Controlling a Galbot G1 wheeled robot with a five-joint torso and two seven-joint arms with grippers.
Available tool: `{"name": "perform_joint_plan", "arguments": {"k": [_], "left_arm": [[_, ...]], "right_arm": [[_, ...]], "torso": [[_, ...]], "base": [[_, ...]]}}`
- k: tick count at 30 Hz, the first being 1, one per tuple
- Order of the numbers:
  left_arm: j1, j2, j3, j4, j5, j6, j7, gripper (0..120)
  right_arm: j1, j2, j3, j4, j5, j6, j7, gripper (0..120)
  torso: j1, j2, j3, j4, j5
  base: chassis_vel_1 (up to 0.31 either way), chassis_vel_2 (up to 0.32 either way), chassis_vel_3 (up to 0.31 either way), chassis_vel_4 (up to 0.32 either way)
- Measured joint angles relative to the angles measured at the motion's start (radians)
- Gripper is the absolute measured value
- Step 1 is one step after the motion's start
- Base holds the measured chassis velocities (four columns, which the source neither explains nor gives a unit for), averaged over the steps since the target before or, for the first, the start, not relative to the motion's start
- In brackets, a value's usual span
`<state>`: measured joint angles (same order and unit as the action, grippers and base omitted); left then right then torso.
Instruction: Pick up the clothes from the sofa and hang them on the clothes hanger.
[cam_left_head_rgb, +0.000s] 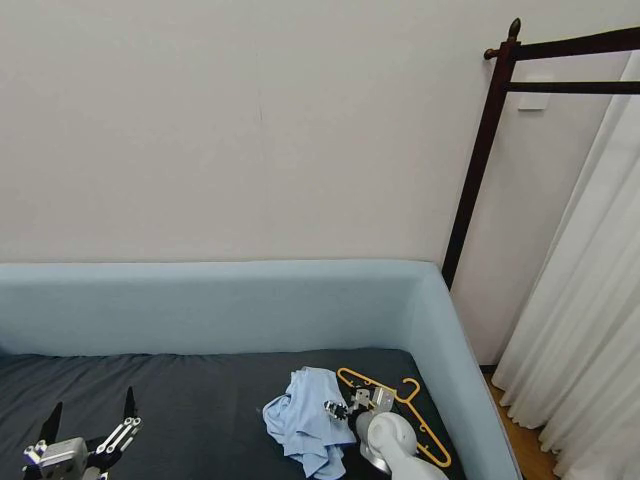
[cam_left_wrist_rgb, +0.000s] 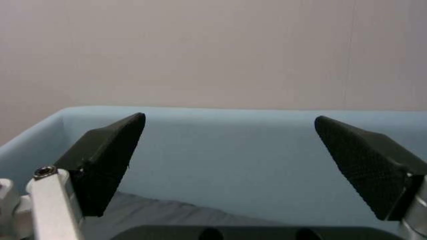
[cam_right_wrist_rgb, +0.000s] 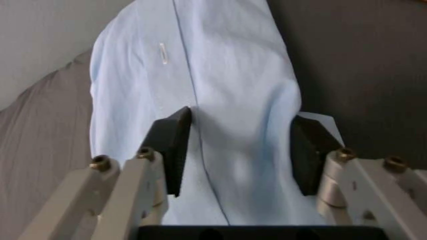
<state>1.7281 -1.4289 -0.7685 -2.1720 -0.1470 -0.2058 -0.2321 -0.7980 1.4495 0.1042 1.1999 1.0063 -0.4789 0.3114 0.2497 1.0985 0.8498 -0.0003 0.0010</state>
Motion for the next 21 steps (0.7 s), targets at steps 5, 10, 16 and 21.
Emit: {"name": "perform_joint_plan", "arguments": {"k": [5, 10, 16, 21], "left_arm": [[-0.013, 0.009, 0.006, 0.021, -0.002, -0.004, 0.000, 100], [-0.026, 0.019, 0.016, 0.040, -0.003, -0.006, -0.001, 100], [-0.037, 0.027, 0.022, 0.054, -0.006, -0.007, -0.004, 100], [-0.051, 0.035, 0.024, 0.074, -0.013, -0.009, -0.006, 100]], "right_arm": [[-0.014, -0.002, -0.010, 0.031, -0.026, 0.033, 0.001, 25], [-0.015, -0.004, -0.020, 0.036, -0.058, 0.100, -0.011, 7], [-0.012, -0.011, -0.027, 0.047, -0.061, 0.120, -0.022, 0], [-0.007, -0.024, -0.038, 0.080, -0.038, 0.192, -0.067, 0]], "torso": [[0.000, 0.000, 0.000, 0.0000, 0.0000], [0.000, 0.000, 0.000, 0.0000, 0.0000], [0.000, 0.000, 0.000, 0.0000, 0.0000], [0.000, 0.000, 0.000, -0.0001, 0.0000]], "base": [[0.000, 0.000, 0.000, 0.000], [0.000, 0.000, 0.000, 0.000], [0.000, 0.000, 0.000, 0.000], [0.000, 0.000, 0.000, 0.000]]}}
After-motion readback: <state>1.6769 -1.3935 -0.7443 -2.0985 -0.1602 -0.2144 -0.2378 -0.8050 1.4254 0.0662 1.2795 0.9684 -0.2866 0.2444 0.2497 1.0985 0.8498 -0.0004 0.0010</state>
